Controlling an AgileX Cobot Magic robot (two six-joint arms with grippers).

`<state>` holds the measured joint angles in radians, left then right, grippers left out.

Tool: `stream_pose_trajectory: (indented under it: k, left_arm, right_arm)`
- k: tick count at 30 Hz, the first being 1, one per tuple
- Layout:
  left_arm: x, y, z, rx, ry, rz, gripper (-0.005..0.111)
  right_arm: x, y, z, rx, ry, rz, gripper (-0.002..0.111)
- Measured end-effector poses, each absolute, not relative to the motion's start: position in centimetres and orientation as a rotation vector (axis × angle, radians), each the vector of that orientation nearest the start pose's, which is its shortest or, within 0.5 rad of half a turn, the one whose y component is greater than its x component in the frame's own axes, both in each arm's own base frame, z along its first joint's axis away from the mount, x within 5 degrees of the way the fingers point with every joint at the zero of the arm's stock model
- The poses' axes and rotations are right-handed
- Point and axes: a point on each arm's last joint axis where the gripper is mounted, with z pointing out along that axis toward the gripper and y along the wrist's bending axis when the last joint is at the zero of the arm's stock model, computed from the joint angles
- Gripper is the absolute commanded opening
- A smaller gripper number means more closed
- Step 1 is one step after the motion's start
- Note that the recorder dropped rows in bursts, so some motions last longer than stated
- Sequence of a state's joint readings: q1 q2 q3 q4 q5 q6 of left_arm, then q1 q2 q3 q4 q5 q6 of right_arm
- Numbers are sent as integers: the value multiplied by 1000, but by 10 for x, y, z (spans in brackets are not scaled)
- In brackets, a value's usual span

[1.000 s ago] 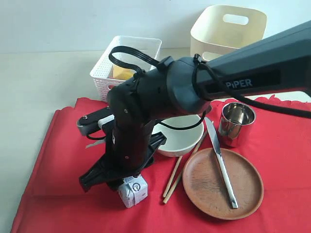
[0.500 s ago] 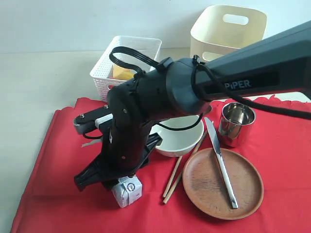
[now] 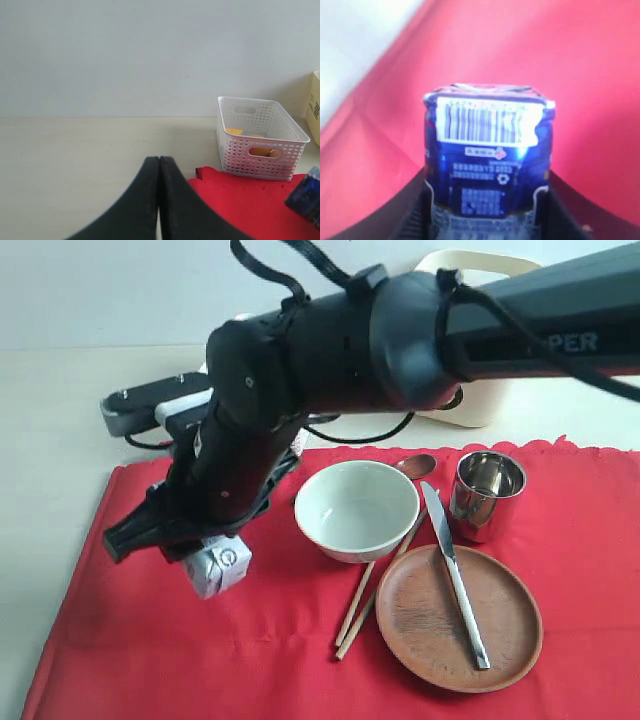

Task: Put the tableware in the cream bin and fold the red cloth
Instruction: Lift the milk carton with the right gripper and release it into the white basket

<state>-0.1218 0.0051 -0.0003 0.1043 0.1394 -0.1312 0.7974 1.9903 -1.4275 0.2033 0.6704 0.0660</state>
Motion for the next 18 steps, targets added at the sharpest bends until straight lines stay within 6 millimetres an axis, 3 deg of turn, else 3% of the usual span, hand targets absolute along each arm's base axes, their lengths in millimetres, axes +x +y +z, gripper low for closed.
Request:
stream_pose_trajectory:
  k: [7, 18]
  left_arm:
    - [56, -6, 200, 65, 1627, -103, 1]
    - [56, -6, 200, 65, 1627, -103, 1]
  right_arm:
    - [320, 298, 213, -707, 2535, 480, 0]
    - [374, 276, 239, -521, 2124, 477, 0]
